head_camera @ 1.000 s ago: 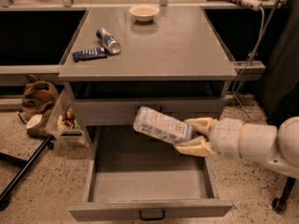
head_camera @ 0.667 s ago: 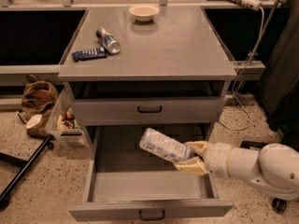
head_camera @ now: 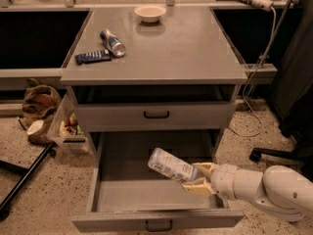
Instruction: Place blue plastic bottle into middle drawer
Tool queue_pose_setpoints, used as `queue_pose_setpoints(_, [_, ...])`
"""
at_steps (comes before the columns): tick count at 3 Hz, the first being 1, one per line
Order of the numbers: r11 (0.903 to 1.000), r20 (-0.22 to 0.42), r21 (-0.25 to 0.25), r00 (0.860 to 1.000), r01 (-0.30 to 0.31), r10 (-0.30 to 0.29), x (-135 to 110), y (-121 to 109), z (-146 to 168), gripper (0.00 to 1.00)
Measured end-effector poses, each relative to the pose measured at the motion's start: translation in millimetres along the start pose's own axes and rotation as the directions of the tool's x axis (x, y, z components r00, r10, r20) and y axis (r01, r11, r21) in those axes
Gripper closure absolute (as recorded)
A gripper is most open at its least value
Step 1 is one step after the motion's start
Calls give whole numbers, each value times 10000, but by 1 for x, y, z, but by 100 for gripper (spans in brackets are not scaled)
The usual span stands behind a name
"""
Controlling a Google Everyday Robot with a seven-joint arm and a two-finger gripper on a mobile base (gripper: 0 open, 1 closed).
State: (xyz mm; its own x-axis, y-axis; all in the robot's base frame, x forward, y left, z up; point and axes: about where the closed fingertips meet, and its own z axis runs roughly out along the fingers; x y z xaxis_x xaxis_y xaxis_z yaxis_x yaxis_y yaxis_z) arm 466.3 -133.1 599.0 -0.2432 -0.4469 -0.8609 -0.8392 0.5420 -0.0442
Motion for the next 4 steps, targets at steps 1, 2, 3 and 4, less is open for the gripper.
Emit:
queue_pose_setpoints(1, [9991,177,-413,9998,5,2,16,-6,23,100])
queue_pose_setpoints(2, [9990,-20,-420,9999,-158,157,56,-36,68,100])
queue_pose_setpoints(3, [9987,-562,-378,9979,-341,320,92,-60,109,100])
queue_pose_setpoints(4, [9969,-1379,-417,9886,-672,608,131,-69,139,100])
